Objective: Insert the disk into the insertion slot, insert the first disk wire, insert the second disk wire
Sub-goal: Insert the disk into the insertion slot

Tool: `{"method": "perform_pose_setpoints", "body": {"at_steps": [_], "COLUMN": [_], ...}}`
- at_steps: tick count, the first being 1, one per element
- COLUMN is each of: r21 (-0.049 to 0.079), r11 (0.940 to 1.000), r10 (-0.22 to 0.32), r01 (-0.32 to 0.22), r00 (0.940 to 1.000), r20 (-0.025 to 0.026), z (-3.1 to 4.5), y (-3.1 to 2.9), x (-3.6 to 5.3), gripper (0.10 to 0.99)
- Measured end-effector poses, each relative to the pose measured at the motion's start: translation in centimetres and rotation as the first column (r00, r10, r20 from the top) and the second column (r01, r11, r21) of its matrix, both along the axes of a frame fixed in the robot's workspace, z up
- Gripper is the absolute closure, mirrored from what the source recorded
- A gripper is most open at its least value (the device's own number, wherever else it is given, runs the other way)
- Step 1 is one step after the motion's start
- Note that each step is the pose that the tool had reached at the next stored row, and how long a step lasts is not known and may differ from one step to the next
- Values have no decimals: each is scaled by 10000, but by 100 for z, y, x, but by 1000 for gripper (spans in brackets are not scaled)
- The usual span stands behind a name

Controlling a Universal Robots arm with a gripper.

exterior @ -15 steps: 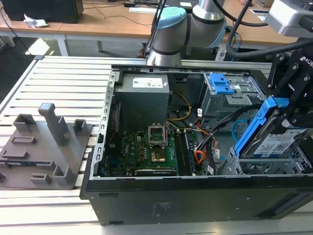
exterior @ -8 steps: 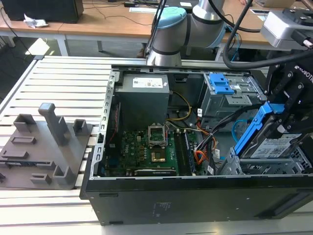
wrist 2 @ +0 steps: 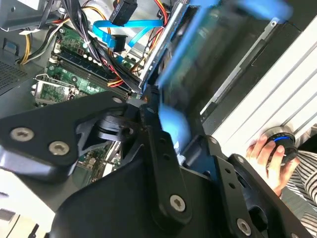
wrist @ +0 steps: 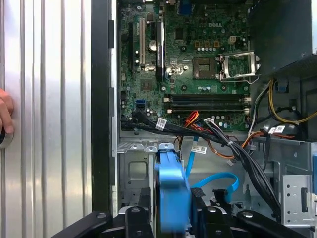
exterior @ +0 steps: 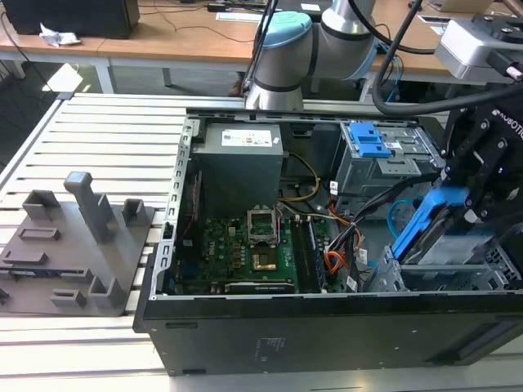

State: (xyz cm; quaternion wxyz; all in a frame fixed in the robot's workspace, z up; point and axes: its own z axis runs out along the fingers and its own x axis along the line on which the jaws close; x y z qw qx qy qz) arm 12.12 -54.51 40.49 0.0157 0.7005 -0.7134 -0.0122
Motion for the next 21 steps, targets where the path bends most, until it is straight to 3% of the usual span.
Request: {"method": "perform_pose_setpoints", "body": {"at_steps": [1, 12, 16, 21], "r21": [2, 1, 0, 7], "r11": [10000, 10000, 10000, 10000], "r10": [0, 0, 0, 1], "r01": [0, 0, 0, -1], "r00": [10000, 10000, 10000, 10000], "r20": [-1, -1, 0, -4], "z": [-1, -6, -8, -37], "y": [0, 0, 0, 0], "x": [0, 0, 0, 11], "gripper": [647, 663, 973, 980]}}
